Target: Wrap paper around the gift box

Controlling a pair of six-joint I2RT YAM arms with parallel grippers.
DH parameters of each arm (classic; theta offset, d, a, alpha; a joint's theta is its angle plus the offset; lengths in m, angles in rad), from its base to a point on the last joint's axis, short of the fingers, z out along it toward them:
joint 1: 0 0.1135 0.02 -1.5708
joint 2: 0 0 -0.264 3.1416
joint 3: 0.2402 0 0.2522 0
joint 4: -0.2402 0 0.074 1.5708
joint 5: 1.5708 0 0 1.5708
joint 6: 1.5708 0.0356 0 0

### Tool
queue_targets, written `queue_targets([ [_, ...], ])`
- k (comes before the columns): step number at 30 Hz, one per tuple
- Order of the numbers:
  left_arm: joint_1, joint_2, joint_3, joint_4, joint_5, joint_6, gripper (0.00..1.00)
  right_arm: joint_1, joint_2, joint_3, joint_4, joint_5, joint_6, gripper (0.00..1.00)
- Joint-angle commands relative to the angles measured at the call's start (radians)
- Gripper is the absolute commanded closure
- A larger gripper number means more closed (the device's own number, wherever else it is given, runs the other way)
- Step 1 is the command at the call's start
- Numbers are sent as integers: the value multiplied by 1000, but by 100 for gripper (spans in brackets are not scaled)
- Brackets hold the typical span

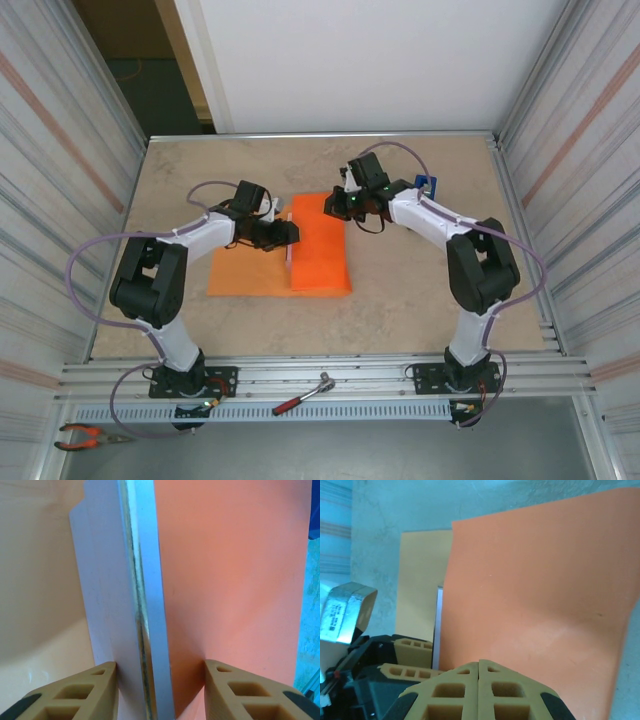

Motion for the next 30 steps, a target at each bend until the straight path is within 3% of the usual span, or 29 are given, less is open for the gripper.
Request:
queue_targets([
  [1, -7, 9, -30, -34, -26, -8, 57, 18, 55, 47, -83, -8, -41, 100],
  [15, -5, 0, -3, -46, -7, -13, 57, 14, 126, 9, -96, 88, -4, 100],
  [18, 10, -32, 20, -81, -5, -3, 52, 10, 114, -23, -84, 93, 1, 100],
  [24, 161, -167, -27, -100, -40, -26, 38, 8, 108, -50, -71, 94, 8, 100],
  [30, 323, -215, -94, -150, -123, -28, 32, 8, 111, -68, -59, 94, 12, 100],
])
